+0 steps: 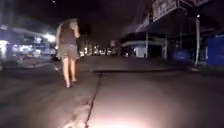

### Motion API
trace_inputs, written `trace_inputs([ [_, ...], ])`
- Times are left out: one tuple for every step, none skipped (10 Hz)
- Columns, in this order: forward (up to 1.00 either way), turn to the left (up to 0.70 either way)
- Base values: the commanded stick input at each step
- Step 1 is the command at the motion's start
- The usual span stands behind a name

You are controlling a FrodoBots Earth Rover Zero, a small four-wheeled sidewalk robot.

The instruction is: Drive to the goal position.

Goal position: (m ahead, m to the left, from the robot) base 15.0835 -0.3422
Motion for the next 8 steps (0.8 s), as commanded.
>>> trace_inputs([
  [1.0,0.03],
  [1.0,0.0],
  [1.0,0.0],
  [1.0,0.0],
  [1.0,0.0],
  [1.0,0.0],
  [1.0,0.0],
  [1.0,0.0],
])
